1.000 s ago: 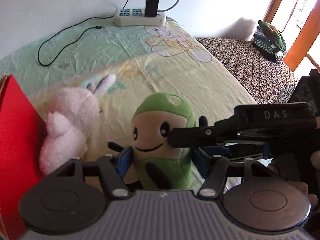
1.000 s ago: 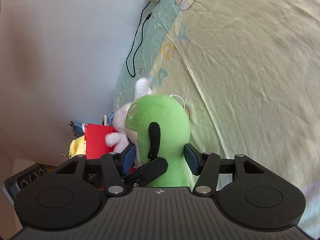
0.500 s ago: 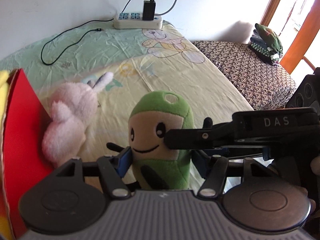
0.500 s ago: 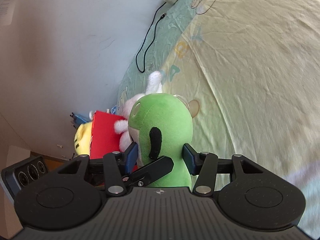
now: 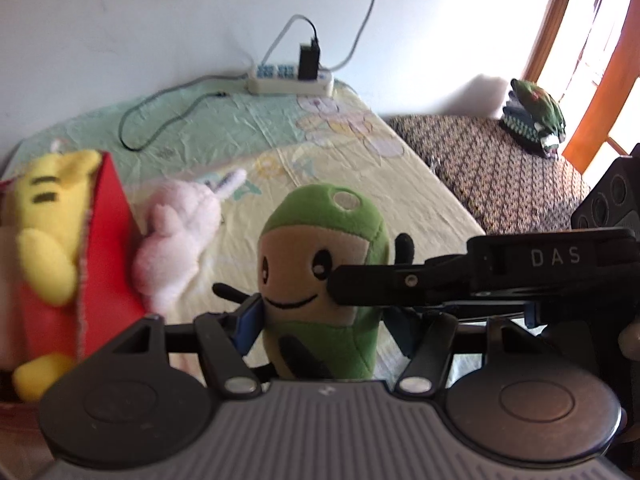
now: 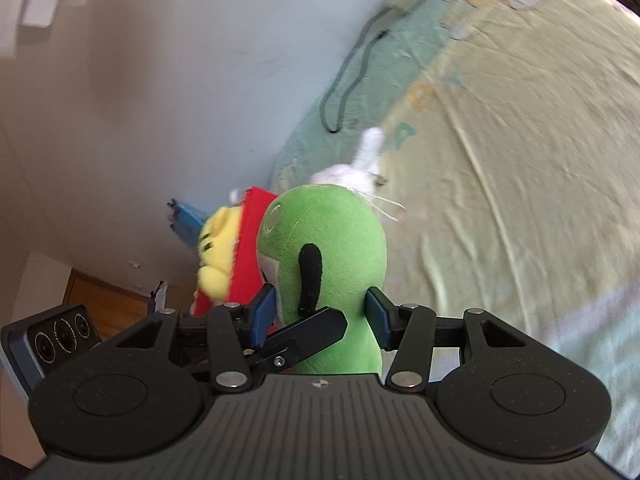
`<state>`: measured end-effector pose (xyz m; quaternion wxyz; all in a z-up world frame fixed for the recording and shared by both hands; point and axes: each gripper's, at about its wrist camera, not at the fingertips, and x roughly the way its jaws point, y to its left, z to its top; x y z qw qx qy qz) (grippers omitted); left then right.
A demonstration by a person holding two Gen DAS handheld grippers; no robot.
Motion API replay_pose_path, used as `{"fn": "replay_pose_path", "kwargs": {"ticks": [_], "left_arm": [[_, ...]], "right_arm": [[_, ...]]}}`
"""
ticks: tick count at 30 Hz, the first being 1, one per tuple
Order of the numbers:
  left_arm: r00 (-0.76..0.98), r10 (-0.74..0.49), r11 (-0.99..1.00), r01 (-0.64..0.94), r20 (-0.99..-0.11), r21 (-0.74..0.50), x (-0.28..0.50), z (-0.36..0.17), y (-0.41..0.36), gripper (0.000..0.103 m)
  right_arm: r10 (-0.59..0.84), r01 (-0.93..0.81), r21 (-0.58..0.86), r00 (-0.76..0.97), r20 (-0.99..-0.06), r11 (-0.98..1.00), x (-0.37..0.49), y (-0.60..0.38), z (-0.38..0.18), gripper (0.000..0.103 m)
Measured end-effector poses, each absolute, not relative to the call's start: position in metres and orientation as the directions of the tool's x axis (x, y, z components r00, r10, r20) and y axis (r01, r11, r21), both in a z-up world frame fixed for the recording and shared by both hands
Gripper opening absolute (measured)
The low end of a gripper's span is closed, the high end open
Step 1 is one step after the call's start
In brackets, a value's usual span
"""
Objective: Organize objects
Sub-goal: 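Lift the green plush with the right gripper and carry it toward the box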
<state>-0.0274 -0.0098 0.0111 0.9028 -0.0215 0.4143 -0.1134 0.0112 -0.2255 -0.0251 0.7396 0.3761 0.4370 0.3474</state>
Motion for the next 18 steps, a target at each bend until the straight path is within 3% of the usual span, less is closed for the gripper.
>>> {"fn": "replay_pose_path", "kwargs": {"ticks": [18], "left_arm": [[0.787, -0.131, 0.991, 0.114, -0.603, -0.067, -0.084, 0.068, 0.037, 0.065]], "right_arm": [[0.888, -0.372, 0.839, 0.385, -0.251, 0.398, -0.003, -0.171, 0.027, 0.052]]}}
